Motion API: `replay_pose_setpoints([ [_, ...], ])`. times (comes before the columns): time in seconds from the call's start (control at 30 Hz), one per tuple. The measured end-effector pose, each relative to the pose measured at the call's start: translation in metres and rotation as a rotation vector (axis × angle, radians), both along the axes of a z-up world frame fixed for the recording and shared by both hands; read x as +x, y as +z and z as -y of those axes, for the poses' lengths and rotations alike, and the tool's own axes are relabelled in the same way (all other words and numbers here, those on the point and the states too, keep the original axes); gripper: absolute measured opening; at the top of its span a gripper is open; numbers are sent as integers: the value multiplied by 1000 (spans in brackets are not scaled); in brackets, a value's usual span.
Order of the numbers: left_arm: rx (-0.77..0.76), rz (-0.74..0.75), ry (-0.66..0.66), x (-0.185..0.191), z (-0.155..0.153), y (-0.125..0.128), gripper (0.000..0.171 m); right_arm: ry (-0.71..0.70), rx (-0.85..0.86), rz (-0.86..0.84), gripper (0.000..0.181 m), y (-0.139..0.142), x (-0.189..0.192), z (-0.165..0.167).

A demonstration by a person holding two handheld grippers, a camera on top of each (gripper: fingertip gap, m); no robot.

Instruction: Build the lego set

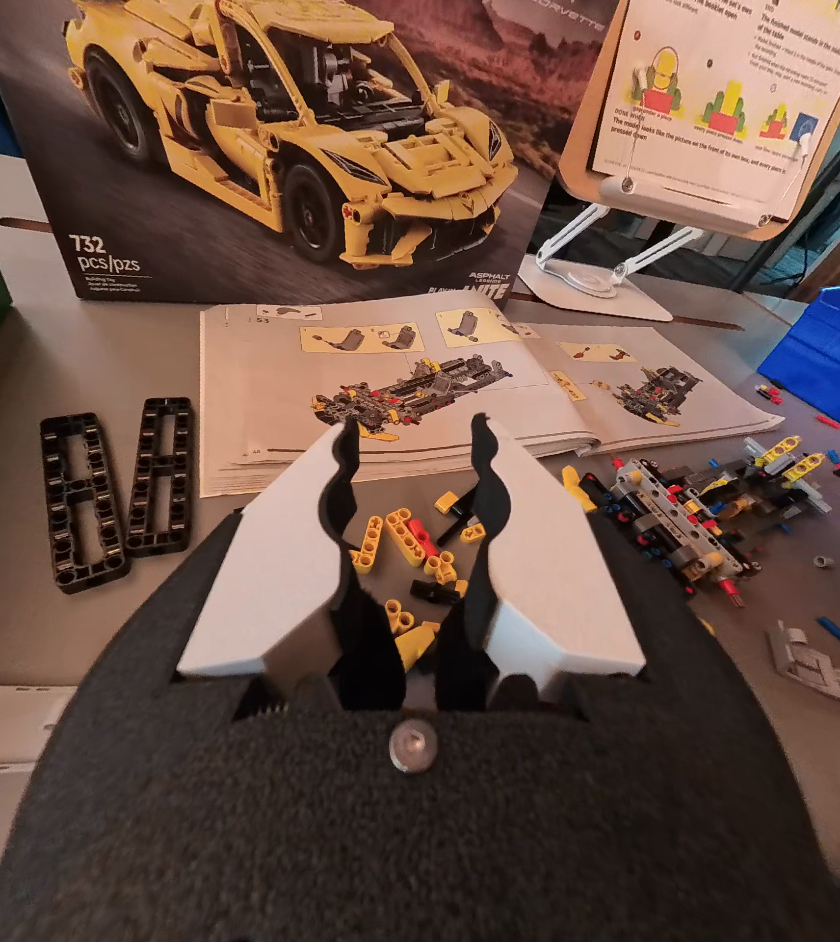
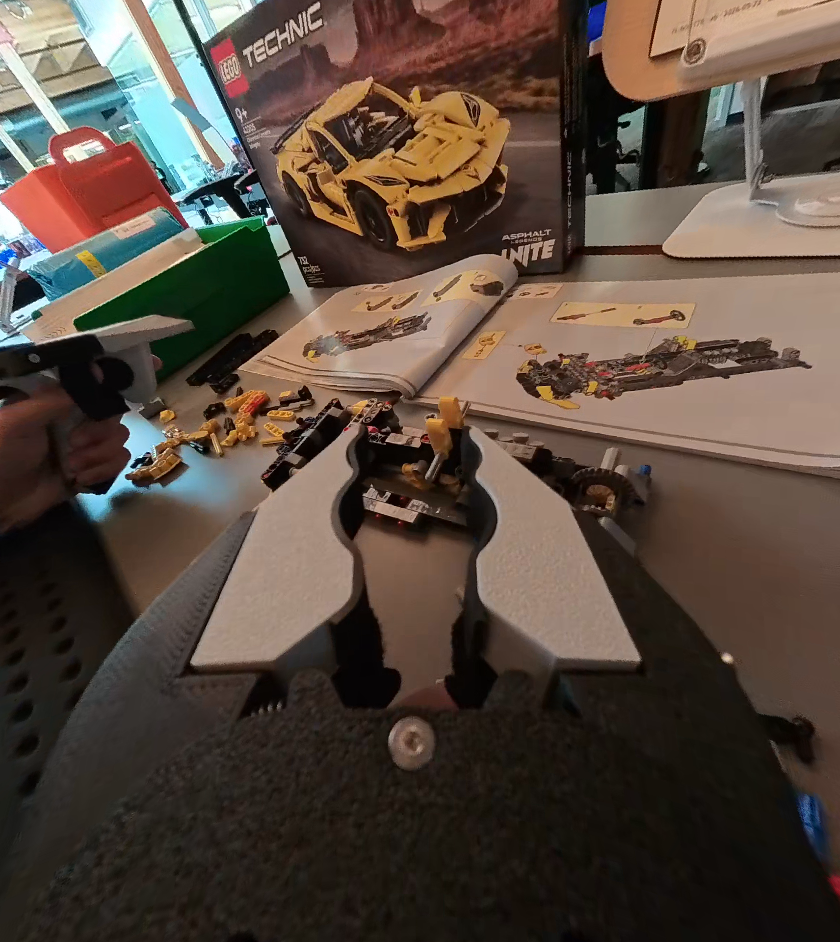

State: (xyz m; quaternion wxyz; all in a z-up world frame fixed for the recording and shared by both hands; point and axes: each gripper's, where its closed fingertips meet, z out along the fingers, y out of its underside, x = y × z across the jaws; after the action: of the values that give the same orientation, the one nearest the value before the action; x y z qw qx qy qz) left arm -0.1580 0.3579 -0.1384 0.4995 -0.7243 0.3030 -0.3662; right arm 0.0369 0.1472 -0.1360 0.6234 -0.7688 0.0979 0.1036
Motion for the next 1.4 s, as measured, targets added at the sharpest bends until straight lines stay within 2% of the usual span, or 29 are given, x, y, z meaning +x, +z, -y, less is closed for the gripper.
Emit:
replay_pose_setpoints([
  [0.37, 23, -38, 18, -1, -1, -5, 37, 36, 12, 108, 32, 1, -12, -1],
  [0.7, 23, -61, 8, 1, 0, -9, 35, 37, -2, 96, 31, -2, -12, -1],
  [0.83, 24, -60, 8, 2, 0, -9, 34, 57, 5, 109, 24, -2, -15, -1],
  [1.03, 67, -54, -11, 4, 4, -3, 33, 100, 7, 62, 31, -6, -22, -5],
  [1.13, 138, -73, -75, 12, 18, 1, 32, 147, 11, 65, 36, -6, -32, -6],
  [1.23, 194, -68, -180, 23, 40, 6, 28, 324, -75, 69, 41, -16, -55, -3],
  [1.33, 232, -29, -356, 33, 75, 12, 27, 518, -225, 105, 47, -20, -68, 8],
  [1.4, 220, -45, -526, 41, 109, 5, 26, 576, -330, 132, 45, -26, -63, 14],
])
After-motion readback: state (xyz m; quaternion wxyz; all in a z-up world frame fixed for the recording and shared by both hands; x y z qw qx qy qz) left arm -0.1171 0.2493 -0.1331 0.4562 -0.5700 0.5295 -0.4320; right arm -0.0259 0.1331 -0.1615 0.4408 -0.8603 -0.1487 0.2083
